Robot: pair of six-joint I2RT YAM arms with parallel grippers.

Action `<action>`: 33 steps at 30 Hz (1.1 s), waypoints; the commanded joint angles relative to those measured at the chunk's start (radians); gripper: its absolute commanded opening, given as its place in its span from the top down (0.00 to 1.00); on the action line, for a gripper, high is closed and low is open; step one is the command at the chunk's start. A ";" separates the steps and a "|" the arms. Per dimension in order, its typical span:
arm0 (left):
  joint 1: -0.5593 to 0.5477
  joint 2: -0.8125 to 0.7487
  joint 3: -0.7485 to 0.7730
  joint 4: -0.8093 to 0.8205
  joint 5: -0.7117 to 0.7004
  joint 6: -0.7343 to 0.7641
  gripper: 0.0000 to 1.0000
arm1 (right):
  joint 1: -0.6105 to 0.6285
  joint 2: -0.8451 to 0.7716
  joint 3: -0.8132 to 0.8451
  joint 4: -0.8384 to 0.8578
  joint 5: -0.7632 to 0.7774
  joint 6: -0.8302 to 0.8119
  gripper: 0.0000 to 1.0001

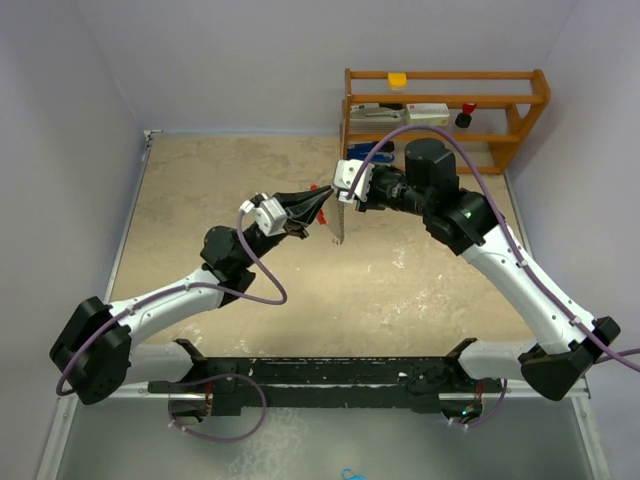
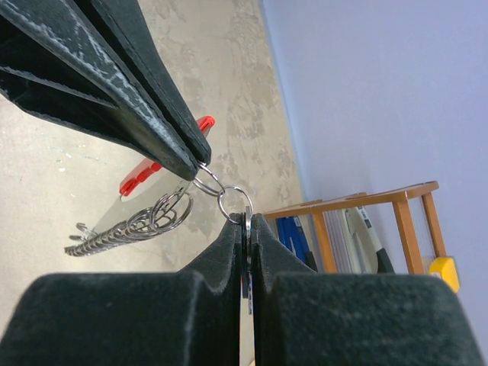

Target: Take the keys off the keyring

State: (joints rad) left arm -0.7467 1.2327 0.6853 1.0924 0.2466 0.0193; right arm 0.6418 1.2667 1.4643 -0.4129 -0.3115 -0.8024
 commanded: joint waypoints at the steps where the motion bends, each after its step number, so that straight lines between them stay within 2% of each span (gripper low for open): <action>1: 0.005 -0.046 -0.010 0.118 0.004 -0.017 1.00 | -0.008 -0.018 0.018 0.026 0.003 0.013 1.00; 7: 0.004 -0.042 -0.010 0.152 0.007 -0.028 1.00 | -0.008 -0.007 0.028 0.012 -0.021 0.011 1.00; 12: 0.004 -0.031 0.012 0.099 -0.019 -0.043 1.00 | -0.008 -0.017 0.030 0.015 -0.015 0.011 1.00; 18: 0.004 -0.022 0.038 -0.013 -0.063 0.004 0.65 | -0.008 -0.025 0.026 0.014 -0.013 0.009 1.00; 19: 0.004 -0.021 0.049 -0.042 -0.074 0.022 0.56 | -0.008 -0.027 0.026 0.016 -0.010 0.008 1.00; 21: 0.005 -0.020 0.057 -0.085 -0.105 0.063 0.51 | -0.008 -0.029 0.023 0.017 -0.006 0.008 1.00; 27: 0.004 -0.007 0.075 -0.155 -0.165 0.157 0.52 | -0.009 -0.033 0.021 0.020 -0.005 0.009 1.00; 33: 0.004 0.000 0.073 -0.160 -0.193 0.161 0.58 | -0.008 -0.035 0.014 0.028 -0.001 0.009 1.00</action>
State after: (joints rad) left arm -0.7467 1.2304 0.7162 0.9211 0.0902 0.1482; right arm 0.6384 1.2690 1.4643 -0.4274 -0.3077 -0.8024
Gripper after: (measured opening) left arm 0.441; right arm 0.026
